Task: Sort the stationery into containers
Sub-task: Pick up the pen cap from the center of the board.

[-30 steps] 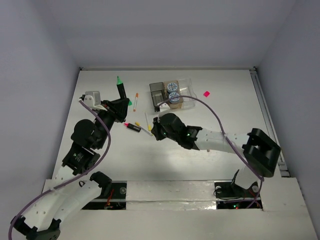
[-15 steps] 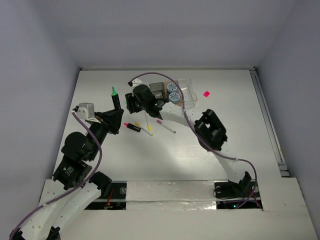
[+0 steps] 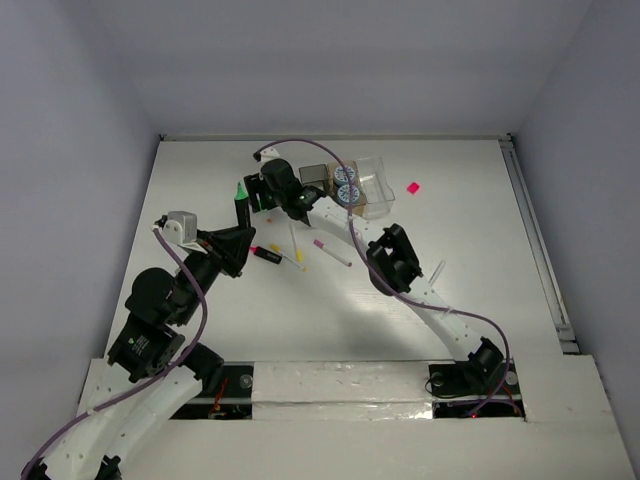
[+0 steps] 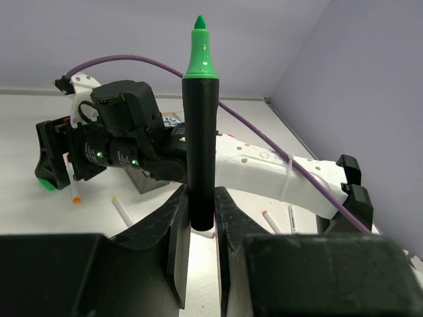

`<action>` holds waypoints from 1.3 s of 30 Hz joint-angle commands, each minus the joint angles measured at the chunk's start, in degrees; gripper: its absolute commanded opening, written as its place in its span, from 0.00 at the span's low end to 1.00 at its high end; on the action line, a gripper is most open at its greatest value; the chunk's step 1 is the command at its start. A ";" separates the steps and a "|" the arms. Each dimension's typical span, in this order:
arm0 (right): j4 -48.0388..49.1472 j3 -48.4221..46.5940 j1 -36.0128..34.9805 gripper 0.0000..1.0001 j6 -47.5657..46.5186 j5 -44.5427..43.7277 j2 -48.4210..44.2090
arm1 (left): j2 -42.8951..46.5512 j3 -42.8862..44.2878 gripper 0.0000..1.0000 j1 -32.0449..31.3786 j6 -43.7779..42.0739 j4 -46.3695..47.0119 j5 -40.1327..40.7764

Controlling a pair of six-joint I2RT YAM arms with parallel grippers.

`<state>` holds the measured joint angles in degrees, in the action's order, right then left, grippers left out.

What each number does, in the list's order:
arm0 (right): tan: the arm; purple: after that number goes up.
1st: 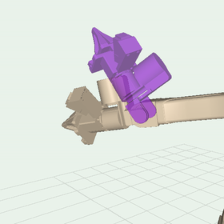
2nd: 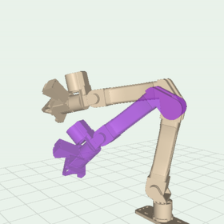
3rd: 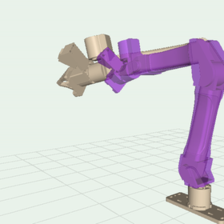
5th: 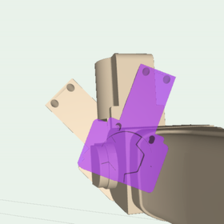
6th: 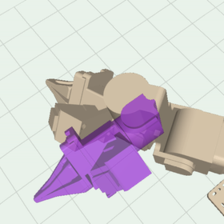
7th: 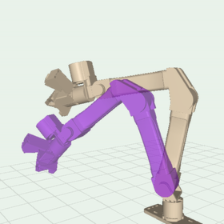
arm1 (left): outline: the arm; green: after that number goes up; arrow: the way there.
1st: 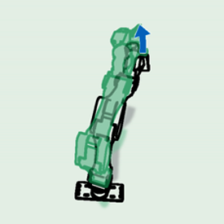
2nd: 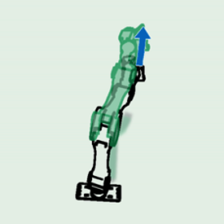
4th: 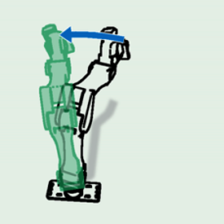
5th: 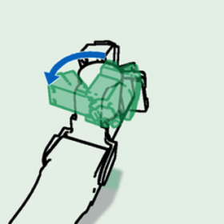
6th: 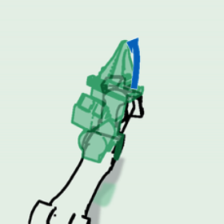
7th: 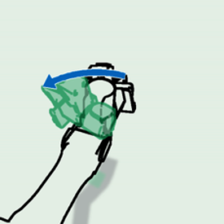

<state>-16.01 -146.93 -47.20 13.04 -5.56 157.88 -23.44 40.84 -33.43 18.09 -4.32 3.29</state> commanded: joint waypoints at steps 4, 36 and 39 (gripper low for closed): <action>2.65 -3.71 0.09 0.66 4.35 3.10 0.93 | 1.56 -0.06 0.00 -0.41 -0.42 3.61 -2.58; -3.50 -2.21 -1.67 0.51 5.33 -4.98 5.42 | 3.31 -0.32 0.00 -0.41 -0.16 3.97 -6.19; -3.50 -2.48 -2.28 0.47 5.07 -5.95 5.51 | 4.37 -0.50 0.00 -0.41 -0.07 5.27 -7.42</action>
<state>-16.21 -147.57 -48.60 19.40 -9.72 160.88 -20.58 40.80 -33.43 18.48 -3.84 -1.83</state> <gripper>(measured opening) 0.474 0.129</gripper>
